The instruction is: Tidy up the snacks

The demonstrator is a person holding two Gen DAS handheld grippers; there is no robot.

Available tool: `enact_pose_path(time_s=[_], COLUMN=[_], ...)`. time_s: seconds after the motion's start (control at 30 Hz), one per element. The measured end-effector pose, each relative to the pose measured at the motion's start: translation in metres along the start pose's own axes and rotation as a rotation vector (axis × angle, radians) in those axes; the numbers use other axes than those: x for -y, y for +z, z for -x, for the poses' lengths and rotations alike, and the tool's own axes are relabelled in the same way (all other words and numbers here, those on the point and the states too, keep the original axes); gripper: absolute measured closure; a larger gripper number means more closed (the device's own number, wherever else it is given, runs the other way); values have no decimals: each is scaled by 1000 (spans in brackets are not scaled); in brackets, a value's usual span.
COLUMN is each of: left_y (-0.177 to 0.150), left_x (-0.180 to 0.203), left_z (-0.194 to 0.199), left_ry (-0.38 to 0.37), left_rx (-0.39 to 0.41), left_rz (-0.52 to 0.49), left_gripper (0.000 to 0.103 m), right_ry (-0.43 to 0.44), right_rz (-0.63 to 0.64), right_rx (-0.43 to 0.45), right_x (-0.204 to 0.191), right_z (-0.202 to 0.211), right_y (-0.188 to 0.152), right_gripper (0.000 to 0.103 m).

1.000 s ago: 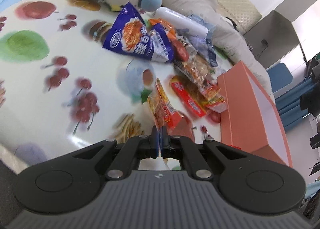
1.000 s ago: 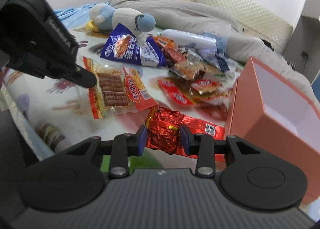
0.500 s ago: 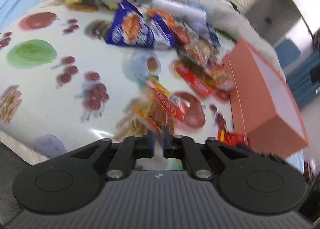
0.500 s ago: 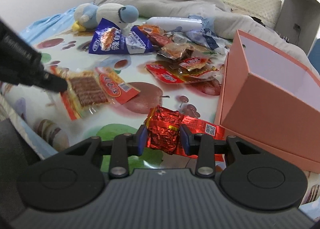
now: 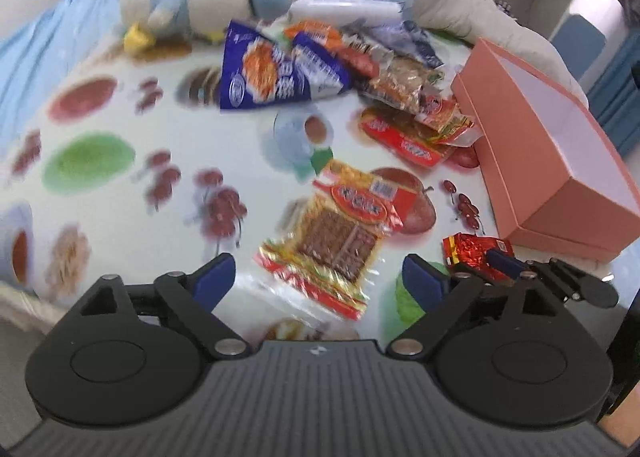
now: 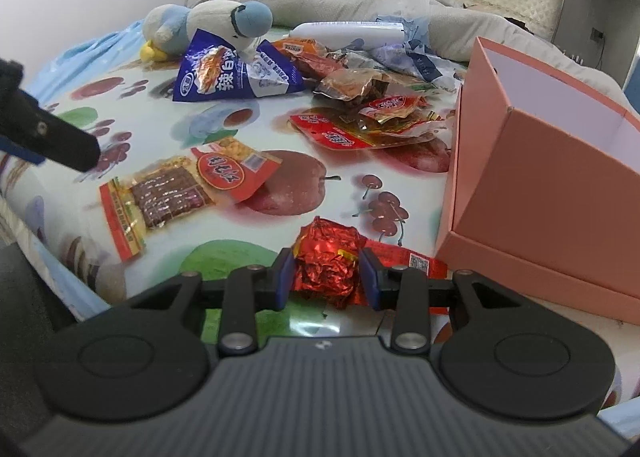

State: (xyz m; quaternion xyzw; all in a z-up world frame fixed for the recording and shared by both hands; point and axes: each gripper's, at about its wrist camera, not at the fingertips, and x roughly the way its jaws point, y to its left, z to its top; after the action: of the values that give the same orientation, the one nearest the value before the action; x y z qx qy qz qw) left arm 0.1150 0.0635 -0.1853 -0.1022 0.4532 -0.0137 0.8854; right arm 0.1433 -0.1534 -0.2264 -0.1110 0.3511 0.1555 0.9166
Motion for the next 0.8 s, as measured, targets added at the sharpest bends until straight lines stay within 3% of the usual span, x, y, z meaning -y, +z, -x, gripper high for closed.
enact_pose_path(time_s=[0.1,0.3,0.47,0.8], left_y=[9,20,20,11], left_x=[5,20,24,30], left_z=[-5,-33,-62,-101], left_ry=[-6,-43,-64,1], left_rx=[-9,-33,-97,-137], left_rz=[-77,-211,-221,-321], left_gripper=[9,8,9,12], right_ry=[2,48,57,59], right_rz=[-11,-42,-32,-27], right_rx=[-4,18,15,15], right_x=[1,6,4,5], right_z=[-3,-4,-6,-5], right_y=[0,-5,-7,-8], right_gripper=[54,52,61,63])
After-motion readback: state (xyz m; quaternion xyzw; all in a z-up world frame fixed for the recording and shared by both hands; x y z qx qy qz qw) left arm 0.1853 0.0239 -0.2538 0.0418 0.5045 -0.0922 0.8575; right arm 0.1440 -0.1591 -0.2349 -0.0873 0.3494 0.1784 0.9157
